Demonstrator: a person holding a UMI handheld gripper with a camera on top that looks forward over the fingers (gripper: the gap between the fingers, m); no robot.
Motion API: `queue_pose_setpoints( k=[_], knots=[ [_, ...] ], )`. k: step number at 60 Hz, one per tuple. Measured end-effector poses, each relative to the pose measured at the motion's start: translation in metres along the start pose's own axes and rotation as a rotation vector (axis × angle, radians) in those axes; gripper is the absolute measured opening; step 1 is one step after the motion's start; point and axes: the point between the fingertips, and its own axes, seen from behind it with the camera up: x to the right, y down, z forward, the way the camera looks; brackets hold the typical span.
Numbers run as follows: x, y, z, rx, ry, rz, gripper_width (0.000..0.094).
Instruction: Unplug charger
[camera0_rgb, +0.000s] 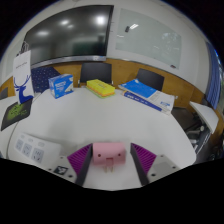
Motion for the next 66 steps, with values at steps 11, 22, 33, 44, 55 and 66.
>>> queue_pose_setpoints(
  k=[11,22,33,44,55,66],
  knots=[
    [0.002,-0.022,-0.045,-0.018,-0.02,0.015,0.0853],
    [-0.005,-0.065,-0.177,-0.008,-0.036,0.047,0.0855],
    [-0.023,-0.067,-0.298,0.016,-0.055,0.015,0.0856],
    [-0.035,-0.043,-0.341,-0.001,-0.046,0.016,0.0852],
    [-0.031,-0.042,-0.339,0.008,-0.017,0.005,0.0851],
    [-0.038,-0.054,-0.334,0.029,-0.059,0.006,0.086]
  ],
)
